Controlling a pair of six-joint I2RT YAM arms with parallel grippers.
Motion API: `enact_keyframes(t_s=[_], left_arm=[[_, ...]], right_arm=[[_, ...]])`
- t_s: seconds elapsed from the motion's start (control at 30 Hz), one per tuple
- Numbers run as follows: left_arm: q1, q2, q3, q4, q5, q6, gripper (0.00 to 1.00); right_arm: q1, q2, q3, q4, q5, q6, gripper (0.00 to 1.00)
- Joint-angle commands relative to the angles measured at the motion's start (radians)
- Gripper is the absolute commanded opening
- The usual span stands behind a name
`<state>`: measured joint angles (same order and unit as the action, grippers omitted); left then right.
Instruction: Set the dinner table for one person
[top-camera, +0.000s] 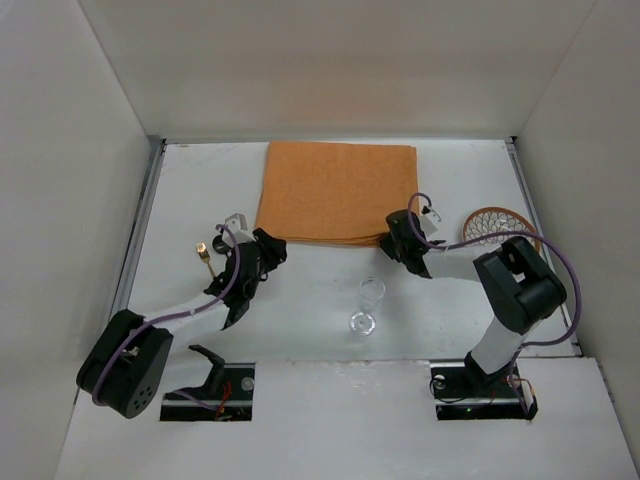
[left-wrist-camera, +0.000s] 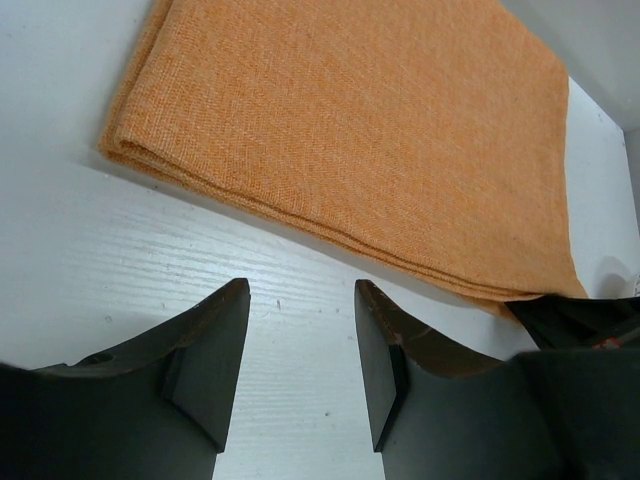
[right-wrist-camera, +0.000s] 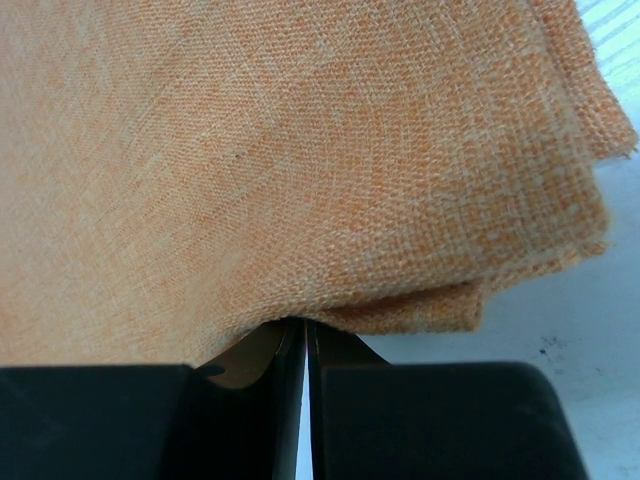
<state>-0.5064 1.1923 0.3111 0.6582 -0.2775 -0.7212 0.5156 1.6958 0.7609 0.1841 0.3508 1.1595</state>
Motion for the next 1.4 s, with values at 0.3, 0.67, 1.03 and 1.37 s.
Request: enact_keyframes(t_s=[0.3,0.67,1.03,1.37], left_arm=[[0.01,0.047,0.016,0.058,0.041,-0.044,0.44],[0.03,0.02,0.003,0.066,0.06,-0.057,0.44],[-0.014,-0.014,0.032,0.014,0.047,-0.031,0.27],[-0.044,-0.002,0.042,0.014,0.04,-0.018,0.22]], right_arm=[[-0.088,0.059,0.066,0.055,-0.09,0.08,0.11],[-0.053,-0.148,-0.027,0.046,-0.036,-0.098,0.72],[-0.116,-0.76,-0.238,-0.205,0.065,-0.198,0.34],[-0.634,-0.875,-0.333,-0.249,0.083,-0.13,0.66]])
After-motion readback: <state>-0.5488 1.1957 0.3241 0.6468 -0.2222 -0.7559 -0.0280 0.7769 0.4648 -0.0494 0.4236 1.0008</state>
